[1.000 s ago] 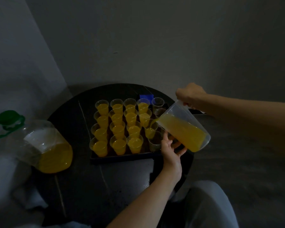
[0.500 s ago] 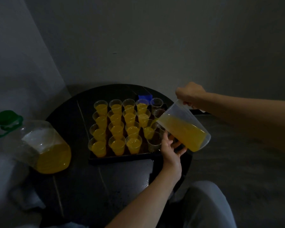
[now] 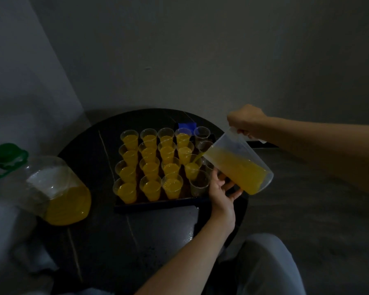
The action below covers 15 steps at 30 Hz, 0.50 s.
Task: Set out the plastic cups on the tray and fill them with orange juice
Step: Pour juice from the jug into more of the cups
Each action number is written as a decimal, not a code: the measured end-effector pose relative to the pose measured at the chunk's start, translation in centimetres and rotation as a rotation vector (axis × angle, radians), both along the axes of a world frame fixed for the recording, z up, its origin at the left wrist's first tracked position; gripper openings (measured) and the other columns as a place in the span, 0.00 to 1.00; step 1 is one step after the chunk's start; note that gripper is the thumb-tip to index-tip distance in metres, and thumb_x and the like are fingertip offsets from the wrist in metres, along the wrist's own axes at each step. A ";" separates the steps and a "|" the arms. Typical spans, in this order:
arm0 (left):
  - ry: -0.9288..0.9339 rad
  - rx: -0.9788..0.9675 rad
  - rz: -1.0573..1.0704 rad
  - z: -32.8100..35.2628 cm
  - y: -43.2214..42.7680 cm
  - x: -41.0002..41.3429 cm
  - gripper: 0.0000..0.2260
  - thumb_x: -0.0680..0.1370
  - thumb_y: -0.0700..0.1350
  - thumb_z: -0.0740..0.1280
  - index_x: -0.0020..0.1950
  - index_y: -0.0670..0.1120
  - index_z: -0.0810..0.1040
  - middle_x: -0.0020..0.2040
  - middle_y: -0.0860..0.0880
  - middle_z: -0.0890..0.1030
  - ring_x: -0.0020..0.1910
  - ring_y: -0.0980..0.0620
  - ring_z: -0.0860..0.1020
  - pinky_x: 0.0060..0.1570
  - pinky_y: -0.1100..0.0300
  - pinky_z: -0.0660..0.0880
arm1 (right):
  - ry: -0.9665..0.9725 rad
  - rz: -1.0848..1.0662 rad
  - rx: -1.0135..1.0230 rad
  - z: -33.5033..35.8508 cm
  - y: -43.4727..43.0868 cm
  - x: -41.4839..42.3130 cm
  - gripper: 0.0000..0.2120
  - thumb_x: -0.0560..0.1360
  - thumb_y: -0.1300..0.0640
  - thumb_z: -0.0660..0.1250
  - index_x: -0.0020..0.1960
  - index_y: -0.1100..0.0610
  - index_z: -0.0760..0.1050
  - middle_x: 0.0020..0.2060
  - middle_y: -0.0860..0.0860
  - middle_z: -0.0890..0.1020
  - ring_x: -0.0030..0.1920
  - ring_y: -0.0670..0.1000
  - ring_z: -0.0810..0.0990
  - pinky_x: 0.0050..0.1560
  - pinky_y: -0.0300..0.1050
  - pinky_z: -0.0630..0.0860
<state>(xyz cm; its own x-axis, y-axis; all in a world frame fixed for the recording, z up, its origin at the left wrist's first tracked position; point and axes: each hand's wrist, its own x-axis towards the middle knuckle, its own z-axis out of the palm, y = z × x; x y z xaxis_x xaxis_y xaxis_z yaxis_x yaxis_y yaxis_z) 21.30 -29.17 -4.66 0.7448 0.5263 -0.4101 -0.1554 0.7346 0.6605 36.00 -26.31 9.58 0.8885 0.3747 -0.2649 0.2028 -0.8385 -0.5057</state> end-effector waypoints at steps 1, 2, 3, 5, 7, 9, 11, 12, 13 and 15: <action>-0.003 -0.003 0.003 0.0 0.1 0.0 0.20 0.82 0.44 0.51 0.71 0.56 0.71 0.67 0.45 0.76 0.64 0.43 0.76 0.65 0.40 0.74 | 0.000 0.004 0.001 0.0 0.1 0.0 0.11 0.80 0.52 0.61 0.44 0.59 0.73 0.36 0.54 0.75 0.32 0.50 0.72 0.32 0.41 0.70; -0.008 -0.009 0.002 -0.1 0.1 0.0 0.20 0.82 0.44 0.51 0.70 0.57 0.71 0.67 0.45 0.76 0.65 0.42 0.76 0.65 0.40 0.74 | -0.003 0.012 0.000 0.0 0.2 0.1 0.12 0.80 0.52 0.60 0.44 0.59 0.73 0.36 0.54 0.75 0.32 0.49 0.71 0.32 0.41 0.69; -0.013 -0.013 0.002 -0.1 0.2 0.0 0.19 0.83 0.44 0.51 0.70 0.57 0.71 0.67 0.45 0.76 0.65 0.42 0.76 0.64 0.41 0.75 | -0.007 0.017 -0.006 -0.1 0.3 0.1 0.12 0.81 0.52 0.60 0.44 0.59 0.72 0.36 0.54 0.75 0.32 0.49 0.71 0.31 0.40 0.69; -0.014 -0.015 0.004 -0.2 0.3 0.0 0.19 0.83 0.44 0.51 0.70 0.57 0.72 0.67 0.45 0.76 0.65 0.43 0.76 0.63 0.42 0.75 | -0.017 0.017 -0.008 -0.1 0.4 0.1 0.12 0.81 0.52 0.60 0.44 0.58 0.72 0.36 0.54 0.74 0.32 0.49 0.71 0.31 0.40 0.69; -0.012 -0.016 0.002 -0.4 0.4 0.1 0.20 0.83 0.45 0.51 0.71 0.57 0.72 0.67 0.45 0.76 0.65 0.43 0.76 0.63 0.42 0.75 | -0.023 0.010 -0.004 -0.2 0.5 0.3 0.12 0.81 0.52 0.60 0.44 0.58 0.72 0.36 0.54 0.75 0.32 0.49 0.72 0.31 0.40 0.69; -0.003 -0.018 -0.001 -0.5 0.5 0.2 0.20 0.83 0.45 0.51 0.72 0.57 0.71 0.67 0.45 0.76 0.65 0.43 0.76 0.64 0.41 0.75 | -0.017 0.008 -0.001 -0.2 0.4 0.3 0.11 0.81 0.52 0.60 0.44 0.58 0.72 0.35 0.54 0.74 0.32 0.49 0.71 0.31 0.40 0.69; 0.006 -0.022 0.000 -0.5 0.6 0.3 0.20 0.83 0.45 0.50 0.72 0.57 0.71 0.67 0.45 0.75 0.65 0.43 0.76 0.66 0.40 0.73 | -0.014 0.012 0.009 -0.3 0.4 0.3 0.11 0.80 0.53 0.60 0.42 0.58 0.72 0.35 0.53 0.74 0.32 0.49 0.71 0.31 0.40 0.69; 0.008 -0.020 0.000 -0.5 0.6 0.3 0.20 0.84 0.45 0.50 0.72 0.57 0.71 0.67 0.45 0.75 0.65 0.43 0.76 0.66 0.40 0.73 | -0.015 0.014 0.020 -0.5 0.4 0.3 0.11 0.80 0.53 0.60 0.42 0.58 0.72 0.35 0.53 0.74 0.32 0.49 0.71 0.31 0.40 0.68; 0.011 -0.016 0.001 -0.4 0.6 0.4 0.20 0.83 0.45 0.50 0.72 0.57 0.70 0.67 0.46 0.75 0.65 0.43 0.76 0.66 0.40 0.73 | -0.016 0.011 0.033 -0.5 0.3 0.3 0.11 0.80 0.53 0.60 0.42 0.58 0.72 0.34 0.53 0.74 0.32 0.49 0.71 0.31 0.39 0.68; 0.011 -0.006 0.007 -0.3 0.7 0.4 0.20 0.83 0.44 0.51 0.73 0.57 0.70 0.67 0.46 0.75 0.65 0.43 0.75 0.66 0.40 0.73 | -0.014 0.002 0.053 -0.6 0.1 0.3 0.11 0.80 0.54 0.60 0.41 0.59 0.72 0.34 0.53 0.74 0.31 0.49 0.71 0.30 0.39 0.68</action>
<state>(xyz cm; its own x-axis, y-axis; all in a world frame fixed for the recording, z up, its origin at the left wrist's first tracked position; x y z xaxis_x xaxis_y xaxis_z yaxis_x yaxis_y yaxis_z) 21.69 -28.47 -4.93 0.7362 0.5295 -0.4214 -0.1533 0.7371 0.6582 36.34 -26.25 8.94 0.8911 0.3899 -0.2323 0.2118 -0.8099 -0.5470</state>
